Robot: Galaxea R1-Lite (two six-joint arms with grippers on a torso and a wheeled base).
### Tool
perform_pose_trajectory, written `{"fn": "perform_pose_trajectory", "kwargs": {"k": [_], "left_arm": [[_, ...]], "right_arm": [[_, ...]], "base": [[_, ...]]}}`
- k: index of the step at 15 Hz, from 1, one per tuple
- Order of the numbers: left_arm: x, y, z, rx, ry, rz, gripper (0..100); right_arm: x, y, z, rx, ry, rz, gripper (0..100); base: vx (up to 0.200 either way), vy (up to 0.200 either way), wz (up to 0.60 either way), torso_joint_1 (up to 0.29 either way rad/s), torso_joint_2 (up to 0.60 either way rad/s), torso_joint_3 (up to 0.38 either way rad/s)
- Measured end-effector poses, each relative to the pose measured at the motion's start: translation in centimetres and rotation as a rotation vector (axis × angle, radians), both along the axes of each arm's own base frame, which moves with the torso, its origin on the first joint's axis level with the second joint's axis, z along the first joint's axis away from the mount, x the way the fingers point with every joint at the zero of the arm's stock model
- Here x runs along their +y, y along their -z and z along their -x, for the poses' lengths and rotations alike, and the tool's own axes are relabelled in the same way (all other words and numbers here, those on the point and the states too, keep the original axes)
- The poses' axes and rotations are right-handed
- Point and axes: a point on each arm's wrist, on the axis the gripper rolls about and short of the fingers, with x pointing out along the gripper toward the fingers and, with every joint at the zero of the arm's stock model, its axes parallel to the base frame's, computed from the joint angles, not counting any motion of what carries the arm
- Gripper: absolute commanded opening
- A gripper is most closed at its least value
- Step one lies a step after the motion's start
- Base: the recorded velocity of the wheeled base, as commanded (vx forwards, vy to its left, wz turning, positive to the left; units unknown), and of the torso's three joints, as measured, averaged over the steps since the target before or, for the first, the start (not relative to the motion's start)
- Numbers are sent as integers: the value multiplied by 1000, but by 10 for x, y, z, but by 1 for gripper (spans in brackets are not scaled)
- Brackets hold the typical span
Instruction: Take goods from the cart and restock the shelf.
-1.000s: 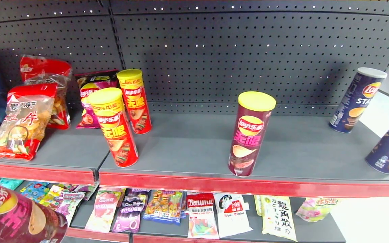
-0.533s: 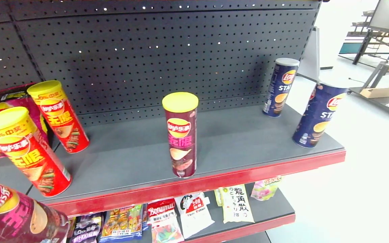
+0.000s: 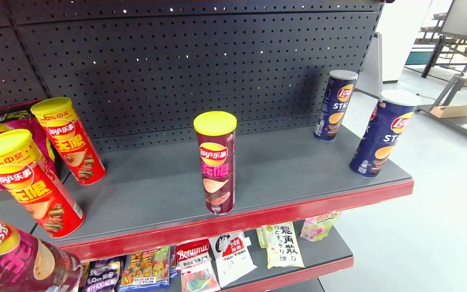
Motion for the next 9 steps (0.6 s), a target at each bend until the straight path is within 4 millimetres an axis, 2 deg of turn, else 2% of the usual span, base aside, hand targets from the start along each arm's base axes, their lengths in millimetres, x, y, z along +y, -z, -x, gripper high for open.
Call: {"fn": "perform_pose_trajectory", "kwargs": {"k": [5,9], "left_arm": [[0,-1,-10,26,0,0,0],[-1,-9,-29,59,4,0,0]], "right_arm": [[0,1,0,2,2,0,100],[0,1,0,2,1,0,100]], "base": [[0,0,0,0,0,0],[0,0,0,0,0,0]]}}
